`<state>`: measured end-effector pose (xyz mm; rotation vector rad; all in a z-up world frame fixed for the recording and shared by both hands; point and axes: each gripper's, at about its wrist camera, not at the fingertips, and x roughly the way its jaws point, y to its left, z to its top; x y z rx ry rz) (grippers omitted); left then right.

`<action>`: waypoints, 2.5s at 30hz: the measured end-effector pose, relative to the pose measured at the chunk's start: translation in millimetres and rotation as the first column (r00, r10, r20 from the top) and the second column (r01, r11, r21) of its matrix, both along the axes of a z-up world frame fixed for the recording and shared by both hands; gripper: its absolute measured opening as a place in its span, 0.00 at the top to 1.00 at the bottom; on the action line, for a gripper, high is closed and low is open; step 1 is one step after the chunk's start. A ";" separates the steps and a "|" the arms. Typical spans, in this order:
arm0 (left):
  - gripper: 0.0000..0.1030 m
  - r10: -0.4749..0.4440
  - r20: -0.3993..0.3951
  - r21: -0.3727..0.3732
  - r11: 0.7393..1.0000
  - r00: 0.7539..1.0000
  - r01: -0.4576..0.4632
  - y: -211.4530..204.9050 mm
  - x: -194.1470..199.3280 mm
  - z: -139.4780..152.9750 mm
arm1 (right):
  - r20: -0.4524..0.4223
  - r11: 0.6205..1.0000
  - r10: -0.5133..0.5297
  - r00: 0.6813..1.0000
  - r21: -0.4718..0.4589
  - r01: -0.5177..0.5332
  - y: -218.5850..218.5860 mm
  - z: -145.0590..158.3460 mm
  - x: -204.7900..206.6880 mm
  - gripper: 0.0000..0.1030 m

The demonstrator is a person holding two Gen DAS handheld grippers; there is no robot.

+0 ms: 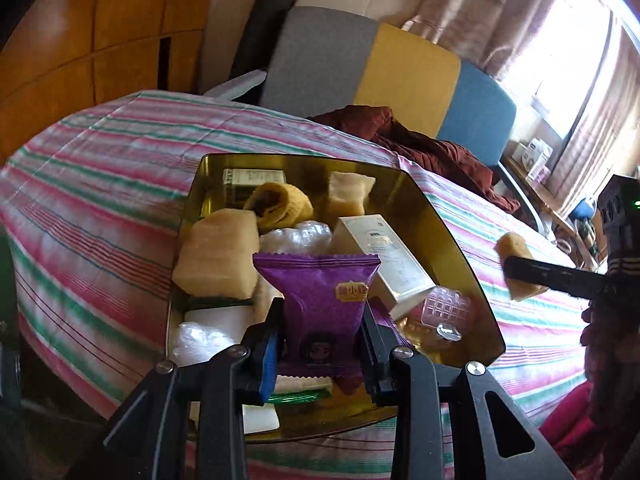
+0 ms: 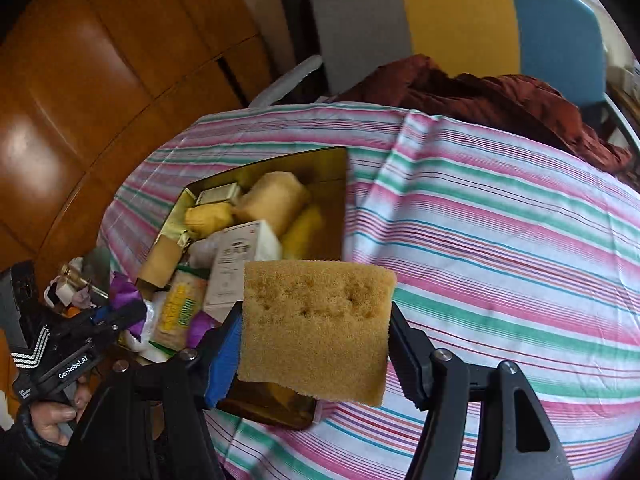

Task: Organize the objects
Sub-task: 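Carry the purple packet and sponge over the gold tray, then open both tools to release the packet and sponge into the tray, then pull both open tools back from the filled tray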

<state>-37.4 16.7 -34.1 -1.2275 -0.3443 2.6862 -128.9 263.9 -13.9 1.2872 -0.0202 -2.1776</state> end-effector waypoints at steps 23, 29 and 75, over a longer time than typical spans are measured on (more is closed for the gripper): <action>0.67 -0.016 0.085 -0.036 0.999 0.996 0.019 25.9 -63.6 -32.3 | 0.049 0.996 -0.084 0.995 -0.005 0.084 -56.6 -14.3 -60.7 0.21; 0.67 -0.017 0.105 -0.061 0.998 0.994 0.023 33.5 -79.9 -39.2 | 0.052 0.995 -0.104 0.993 0.001 0.104 -41.8 -22.0 -39.7 0.21; 0.00 0.305 -0.099 -0.226 0.920 0.947 -0.320 11.7 22.2 17.2 | -0.243 0.957 -0.185 0.952 0.175 0.231 -40.7 -16.8 53.1 0.18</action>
